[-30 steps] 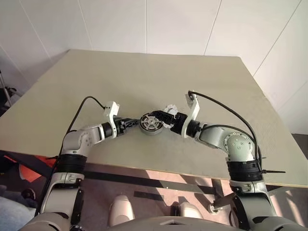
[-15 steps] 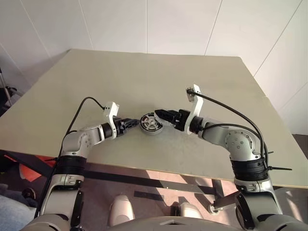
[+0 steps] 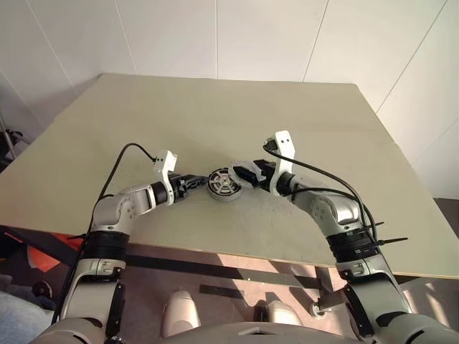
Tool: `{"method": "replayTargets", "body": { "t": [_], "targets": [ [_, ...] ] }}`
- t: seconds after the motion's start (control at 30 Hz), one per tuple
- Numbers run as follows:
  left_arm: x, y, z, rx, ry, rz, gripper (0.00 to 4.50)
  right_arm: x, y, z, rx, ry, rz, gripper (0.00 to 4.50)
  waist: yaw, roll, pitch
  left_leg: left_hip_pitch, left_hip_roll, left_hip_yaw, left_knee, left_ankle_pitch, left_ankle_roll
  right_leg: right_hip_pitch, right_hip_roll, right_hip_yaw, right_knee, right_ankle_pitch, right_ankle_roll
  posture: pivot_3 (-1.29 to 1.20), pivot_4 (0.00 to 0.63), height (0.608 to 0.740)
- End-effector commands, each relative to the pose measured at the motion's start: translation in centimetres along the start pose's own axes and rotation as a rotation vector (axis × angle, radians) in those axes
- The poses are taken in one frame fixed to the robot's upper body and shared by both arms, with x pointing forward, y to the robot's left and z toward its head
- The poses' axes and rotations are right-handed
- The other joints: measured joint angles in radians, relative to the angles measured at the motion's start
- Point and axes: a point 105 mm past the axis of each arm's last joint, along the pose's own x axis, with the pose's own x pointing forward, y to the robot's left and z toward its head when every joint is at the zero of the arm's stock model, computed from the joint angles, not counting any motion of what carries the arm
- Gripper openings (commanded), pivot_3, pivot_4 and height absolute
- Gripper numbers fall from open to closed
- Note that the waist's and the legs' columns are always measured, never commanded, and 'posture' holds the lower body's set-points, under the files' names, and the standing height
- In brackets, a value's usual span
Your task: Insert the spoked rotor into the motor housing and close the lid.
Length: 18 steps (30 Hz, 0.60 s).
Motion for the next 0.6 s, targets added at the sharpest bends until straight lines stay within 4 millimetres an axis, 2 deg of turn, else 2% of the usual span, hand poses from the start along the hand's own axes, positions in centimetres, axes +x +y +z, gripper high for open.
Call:
{"method": "replayTargets", "body": {
  "t": [0.03,0.37,0.6],
  "targets": [
    [-0.4,-0.3,1.4,0.031,-0.053,-0.005,2.53,0.1,0.0,1.6,-0.035,-0.052,0.010,4.47,0.000,0.000,0.000,0.000,0.000,0.000,0.000,0.000,0.000,0.000,0.000,0.000,0.000,0.000,0.000,0.00,0.000,0.740],
    [-0.7,-0.2,1.5,0.031,-0.058,0.006,2.53,0.7,0.0,-0.7,-0.017,0.003,0.009,4.47,0.000,0.000,0.000,0.001,0.000,0.000,0.000,0.000,0.000,0.000,0.000,0.000,0.000,0.000,-0.001,0.00,0.000,0.740],
    [-0.7,-0.1,1.5,0.033,-0.055,0.009,2.53,0.7,-0.7,-0.9,-0.065,0.008,-0.017,4.47,0.000,0.000,0.000,0.001,0.000,0.000,0.000,0.000,0.000,0.001,0.000,0.000,0.000,0.001,-0.001,0.00,0.000,0.740]
  ]
}}
